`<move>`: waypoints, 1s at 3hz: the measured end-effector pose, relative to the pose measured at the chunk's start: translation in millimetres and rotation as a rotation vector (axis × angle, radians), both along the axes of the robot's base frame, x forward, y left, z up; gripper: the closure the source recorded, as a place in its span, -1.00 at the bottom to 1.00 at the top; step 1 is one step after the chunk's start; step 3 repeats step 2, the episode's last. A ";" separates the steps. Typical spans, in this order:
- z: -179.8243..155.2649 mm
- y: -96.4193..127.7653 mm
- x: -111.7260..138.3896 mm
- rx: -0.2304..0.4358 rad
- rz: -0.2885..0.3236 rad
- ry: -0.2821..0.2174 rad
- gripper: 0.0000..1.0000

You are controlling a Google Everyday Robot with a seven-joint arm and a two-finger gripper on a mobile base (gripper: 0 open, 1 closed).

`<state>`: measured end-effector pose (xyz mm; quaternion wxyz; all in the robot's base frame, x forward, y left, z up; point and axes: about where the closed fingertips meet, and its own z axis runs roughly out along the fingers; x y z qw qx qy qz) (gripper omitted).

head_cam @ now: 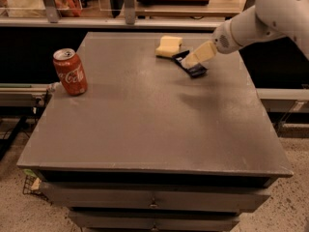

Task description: Move rxbar blueberry near sponge

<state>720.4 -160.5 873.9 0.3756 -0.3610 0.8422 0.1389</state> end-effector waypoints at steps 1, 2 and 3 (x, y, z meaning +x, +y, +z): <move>25.8 -70.7 -29.7 0.146 -0.042 -0.047 -1.00; 37.7 -109.7 -44.9 0.195 -0.089 -0.065 -1.00; 37.7 -109.7 -44.9 0.195 -0.089 -0.065 -1.00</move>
Offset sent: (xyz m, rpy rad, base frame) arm -0.0312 -0.0748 0.0269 0.1524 -0.0487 -0.0457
